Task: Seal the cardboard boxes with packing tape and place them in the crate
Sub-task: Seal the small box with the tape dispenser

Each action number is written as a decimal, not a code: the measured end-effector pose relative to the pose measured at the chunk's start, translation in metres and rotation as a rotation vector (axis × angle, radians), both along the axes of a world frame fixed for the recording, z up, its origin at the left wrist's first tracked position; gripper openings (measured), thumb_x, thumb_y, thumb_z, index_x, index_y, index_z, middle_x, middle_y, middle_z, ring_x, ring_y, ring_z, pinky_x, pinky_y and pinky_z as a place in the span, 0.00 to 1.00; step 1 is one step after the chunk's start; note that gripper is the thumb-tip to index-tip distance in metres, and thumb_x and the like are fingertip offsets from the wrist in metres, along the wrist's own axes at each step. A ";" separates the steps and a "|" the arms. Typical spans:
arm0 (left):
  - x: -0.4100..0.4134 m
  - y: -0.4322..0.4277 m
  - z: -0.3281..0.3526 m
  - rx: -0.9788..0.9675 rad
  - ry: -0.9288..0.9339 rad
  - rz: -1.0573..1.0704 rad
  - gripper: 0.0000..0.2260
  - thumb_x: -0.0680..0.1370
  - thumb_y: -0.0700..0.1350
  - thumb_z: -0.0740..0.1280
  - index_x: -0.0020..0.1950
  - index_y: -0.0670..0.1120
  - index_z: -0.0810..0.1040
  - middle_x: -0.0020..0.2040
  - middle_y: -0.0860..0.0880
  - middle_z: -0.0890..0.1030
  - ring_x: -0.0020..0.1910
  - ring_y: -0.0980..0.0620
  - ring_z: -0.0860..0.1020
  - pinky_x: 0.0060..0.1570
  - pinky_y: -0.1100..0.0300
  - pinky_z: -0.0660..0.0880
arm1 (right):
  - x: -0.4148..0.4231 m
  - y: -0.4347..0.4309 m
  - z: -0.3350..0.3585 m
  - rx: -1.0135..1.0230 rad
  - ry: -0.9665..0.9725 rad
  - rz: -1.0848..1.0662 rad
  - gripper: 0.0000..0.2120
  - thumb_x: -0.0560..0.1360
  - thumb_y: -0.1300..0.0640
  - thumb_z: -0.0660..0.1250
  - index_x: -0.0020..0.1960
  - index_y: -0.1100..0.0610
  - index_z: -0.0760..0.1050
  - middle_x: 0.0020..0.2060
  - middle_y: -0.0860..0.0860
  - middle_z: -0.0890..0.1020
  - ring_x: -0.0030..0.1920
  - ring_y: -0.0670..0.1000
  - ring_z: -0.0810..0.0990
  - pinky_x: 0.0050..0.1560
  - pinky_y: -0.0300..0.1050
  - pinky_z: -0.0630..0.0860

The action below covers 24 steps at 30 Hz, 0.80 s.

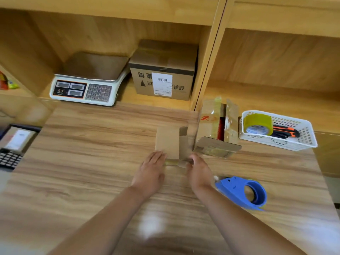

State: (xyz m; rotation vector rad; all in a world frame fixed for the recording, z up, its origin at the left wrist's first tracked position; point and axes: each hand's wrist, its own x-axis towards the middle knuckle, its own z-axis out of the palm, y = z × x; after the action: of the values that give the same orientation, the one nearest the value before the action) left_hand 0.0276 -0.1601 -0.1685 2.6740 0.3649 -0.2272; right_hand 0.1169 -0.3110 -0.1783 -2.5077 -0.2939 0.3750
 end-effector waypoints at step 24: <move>-0.079 0.035 0.020 0.104 -0.170 0.043 0.28 0.75 0.45 0.64 0.74 0.48 0.61 0.72 0.51 0.64 0.71 0.51 0.61 0.68 0.56 0.60 | -0.051 0.013 0.059 0.088 -0.473 0.573 0.09 0.64 0.66 0.76 0.42 0.56 0.83 0.39 0.50 0.81 0.31 0.50 0.80 0.29 0.36 0.75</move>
State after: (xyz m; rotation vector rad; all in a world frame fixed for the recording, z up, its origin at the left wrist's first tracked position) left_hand -0.0512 -0.1253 -0.1483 2.7584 0.3899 0.0330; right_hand 0.0659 -0.2980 -0.1190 -2.3579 -1.1977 -0.0270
